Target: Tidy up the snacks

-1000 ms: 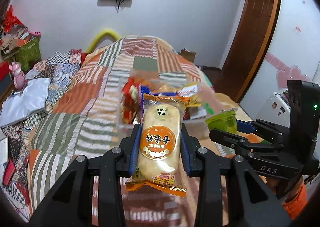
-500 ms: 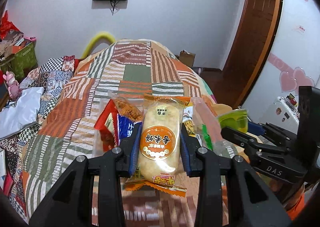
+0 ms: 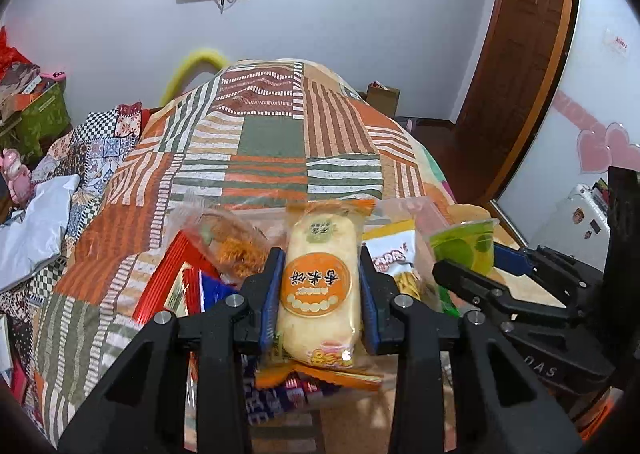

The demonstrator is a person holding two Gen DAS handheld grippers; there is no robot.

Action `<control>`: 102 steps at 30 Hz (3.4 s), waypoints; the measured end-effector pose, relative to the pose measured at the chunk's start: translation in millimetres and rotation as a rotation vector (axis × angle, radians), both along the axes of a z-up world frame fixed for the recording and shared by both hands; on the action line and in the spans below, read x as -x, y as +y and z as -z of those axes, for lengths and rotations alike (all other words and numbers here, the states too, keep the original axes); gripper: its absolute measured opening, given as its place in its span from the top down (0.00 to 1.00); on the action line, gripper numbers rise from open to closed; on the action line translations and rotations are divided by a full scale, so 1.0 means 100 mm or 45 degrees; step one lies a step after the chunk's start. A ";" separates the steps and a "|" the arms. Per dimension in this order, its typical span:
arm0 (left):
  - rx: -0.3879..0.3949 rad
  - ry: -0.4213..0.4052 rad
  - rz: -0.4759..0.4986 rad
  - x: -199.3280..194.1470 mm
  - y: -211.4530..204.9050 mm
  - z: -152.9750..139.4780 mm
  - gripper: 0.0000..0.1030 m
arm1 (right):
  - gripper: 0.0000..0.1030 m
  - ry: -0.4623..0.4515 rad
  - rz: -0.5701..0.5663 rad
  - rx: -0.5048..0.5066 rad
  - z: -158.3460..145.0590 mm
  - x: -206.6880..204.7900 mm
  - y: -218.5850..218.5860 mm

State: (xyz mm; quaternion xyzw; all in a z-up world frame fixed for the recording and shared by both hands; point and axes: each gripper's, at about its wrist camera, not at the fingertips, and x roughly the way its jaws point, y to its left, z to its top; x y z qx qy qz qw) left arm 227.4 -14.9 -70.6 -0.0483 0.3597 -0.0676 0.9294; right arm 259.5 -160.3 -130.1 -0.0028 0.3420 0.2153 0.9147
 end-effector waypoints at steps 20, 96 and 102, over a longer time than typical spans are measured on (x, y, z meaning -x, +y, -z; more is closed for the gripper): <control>-0.028 -0.034 0.044 0.09 -0.07 -0.05 0.51 | 0.48 -0.008 -0.009 0.059 -0.03 0.00 0.05; -0.049 -0.525 -0.095 1.94 0.20 -0.85 0.04 | 0.09 -0.426 0.061 -0.085 -0.94 1.50 -0.08; -0.049 -0.526 -0.096 1.94 0.19 -0.86 0.04 | 0.09 -0.428 0.059 -0.089 -0.95 1.50 -0.08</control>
